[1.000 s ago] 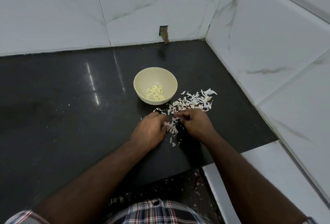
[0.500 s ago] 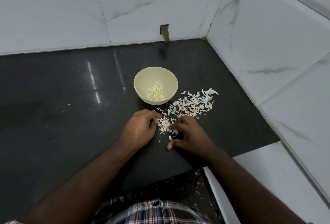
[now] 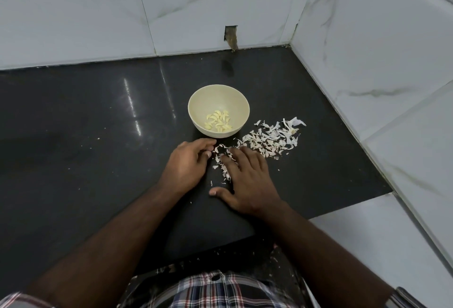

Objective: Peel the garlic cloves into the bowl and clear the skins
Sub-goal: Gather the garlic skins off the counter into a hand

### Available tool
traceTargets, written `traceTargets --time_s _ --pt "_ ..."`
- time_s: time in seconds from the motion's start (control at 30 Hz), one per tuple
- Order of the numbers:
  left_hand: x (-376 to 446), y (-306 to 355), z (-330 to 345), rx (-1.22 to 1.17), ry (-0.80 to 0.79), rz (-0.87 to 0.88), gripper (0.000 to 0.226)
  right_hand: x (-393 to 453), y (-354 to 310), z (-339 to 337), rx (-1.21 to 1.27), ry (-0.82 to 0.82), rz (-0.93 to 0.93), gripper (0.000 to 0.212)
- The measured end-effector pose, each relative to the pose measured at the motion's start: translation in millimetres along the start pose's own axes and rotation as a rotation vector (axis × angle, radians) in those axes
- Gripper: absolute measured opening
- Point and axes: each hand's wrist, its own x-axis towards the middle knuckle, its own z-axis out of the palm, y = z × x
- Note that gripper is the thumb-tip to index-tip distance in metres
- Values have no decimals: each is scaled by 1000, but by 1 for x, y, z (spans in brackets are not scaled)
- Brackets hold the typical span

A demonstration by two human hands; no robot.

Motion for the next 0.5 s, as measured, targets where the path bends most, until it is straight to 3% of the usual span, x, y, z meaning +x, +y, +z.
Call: traceTargets --time_s 0.17,0.33,0.43,0.5 --pt "-4 -8 -8 -40 53 -87 20 25 23 1 14 36 148 67" --pt "-8 -17 -11 -140 53 -171 22 17 -13 -1 205 168 -44 53" --pt "-10 -19 -12 -228 140 -228 21 3 -57 6 182 31 -192 63" --pt "-12 -19 -12 -260 184 -257 21 4 -72 14 101 -25 -183 74"
